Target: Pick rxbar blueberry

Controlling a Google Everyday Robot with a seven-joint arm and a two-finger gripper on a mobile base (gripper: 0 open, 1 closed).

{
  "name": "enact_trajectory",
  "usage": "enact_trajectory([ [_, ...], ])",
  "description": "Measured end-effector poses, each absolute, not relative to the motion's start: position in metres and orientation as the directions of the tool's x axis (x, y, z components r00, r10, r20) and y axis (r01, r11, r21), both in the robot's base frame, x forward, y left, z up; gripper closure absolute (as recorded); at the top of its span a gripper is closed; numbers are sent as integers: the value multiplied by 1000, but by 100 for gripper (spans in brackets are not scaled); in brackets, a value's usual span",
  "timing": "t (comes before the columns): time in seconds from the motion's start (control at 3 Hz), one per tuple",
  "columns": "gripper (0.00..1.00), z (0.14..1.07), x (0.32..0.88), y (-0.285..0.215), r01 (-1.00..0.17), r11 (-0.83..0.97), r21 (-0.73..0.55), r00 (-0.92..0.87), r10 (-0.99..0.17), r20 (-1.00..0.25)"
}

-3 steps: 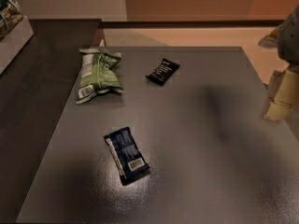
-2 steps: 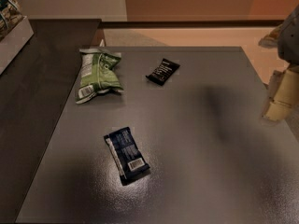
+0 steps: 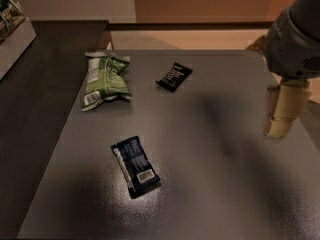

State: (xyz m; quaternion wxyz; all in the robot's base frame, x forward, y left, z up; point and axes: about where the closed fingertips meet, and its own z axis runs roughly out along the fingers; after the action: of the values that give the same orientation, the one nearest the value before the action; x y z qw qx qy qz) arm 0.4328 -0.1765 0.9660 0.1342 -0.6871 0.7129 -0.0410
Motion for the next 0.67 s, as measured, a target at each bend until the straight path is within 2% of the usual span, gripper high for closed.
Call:
enact_trajectory([
  [0.67,0,936,427,-100,-928,-313,-203,331,-941,-63],
])
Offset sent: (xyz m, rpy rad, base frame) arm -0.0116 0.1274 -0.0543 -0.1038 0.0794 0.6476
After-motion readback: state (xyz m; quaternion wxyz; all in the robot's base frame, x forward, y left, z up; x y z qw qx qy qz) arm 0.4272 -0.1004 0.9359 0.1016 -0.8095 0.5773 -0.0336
